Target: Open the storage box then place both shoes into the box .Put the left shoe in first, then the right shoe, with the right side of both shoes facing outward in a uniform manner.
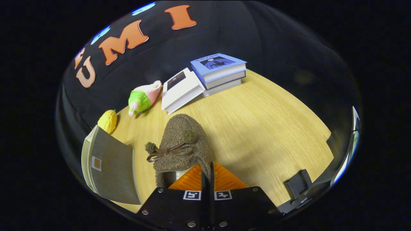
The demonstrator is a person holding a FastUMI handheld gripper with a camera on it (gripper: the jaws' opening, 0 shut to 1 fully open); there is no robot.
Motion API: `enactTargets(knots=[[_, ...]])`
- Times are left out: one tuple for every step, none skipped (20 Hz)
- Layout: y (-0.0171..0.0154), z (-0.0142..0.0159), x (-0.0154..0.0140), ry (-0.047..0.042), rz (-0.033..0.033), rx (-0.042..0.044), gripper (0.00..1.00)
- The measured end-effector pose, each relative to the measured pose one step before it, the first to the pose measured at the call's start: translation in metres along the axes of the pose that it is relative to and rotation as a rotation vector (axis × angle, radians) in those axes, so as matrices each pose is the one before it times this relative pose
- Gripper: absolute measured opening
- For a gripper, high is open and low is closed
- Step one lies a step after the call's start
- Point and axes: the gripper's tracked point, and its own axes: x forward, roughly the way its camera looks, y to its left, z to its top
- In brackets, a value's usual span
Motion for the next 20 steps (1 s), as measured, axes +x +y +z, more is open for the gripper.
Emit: enactTargets(knots=[[0.01593, 0.00655, -0.00913, -0.01207, 0.01586, 0.00576, 0.01], [0.01884, 0.00687, -0.00866, -0.01486, 0.02219, 0.00708, 0.01], [0.02002, 0.00460, -0.00885, -0.00884, 0.02484, 0.00640, 0.01], [0.02215, 0.00398, -0.00717, -0.00658, 0.02808, 0.00453, 0.01], [0.02082, 0.00146, -0.00540, -0.00371, 0.02465, 0.00197, 0.00], [0.02154, -0.00042, -0.00477, 0.00321, 0.02111, -0.00360, 0.00], [0.01863, -0.00152, -0.00288, 0.00590, 0.01690, -0.00863, 0.01], [0.01736, -0.00226, -0.00182, 0.00471, 0.01168, -0.00989, 0.01], [0.01868, -0.00425, -0.00090, 0.00603, 0.01026, -0.00731, 0.01], [0.01580, -0.00389, -0.00008, 0.00545, 0.00989, -0.00227, 0.01], [0.01589, -0.00474, 0.00033, 0.00827, 0.01117, 0.00151, 0.01], [0.01467, -0.00486, 0.00081, 0.00604, 0.00963, 0.00028, 0.01], [0.01306, -0.00406, 0.00087, 0.00467, 0.00793, -0.00212, 0.01], [0.01230, -0.00423, 0.00187, 0.00472, 0.00803, -0.00331, 0.01], [0.00976, -0.00384, 0.00113, 0.00309, 0.00527, -0.00174, 0.01], [0.00843, -0.00451, 0.00405, 0.00375, -0.00108, -0.00634, 0.01], [0.00539, -0.00425, 0.00324, 0.00445, -0.00929, -0.00960, 0.01], [0.00300, 0.00097, 0.00294, -0.01296, -0.01860, -0.00454, 0.01], [0.00295, 0.00029, 0.00184, -0.00855, -0.02212, -0.00976, 0.01], [0.00222, 0.00106, 0.00188, -0.00591, -0.01896, -0.01215, 0.01]])
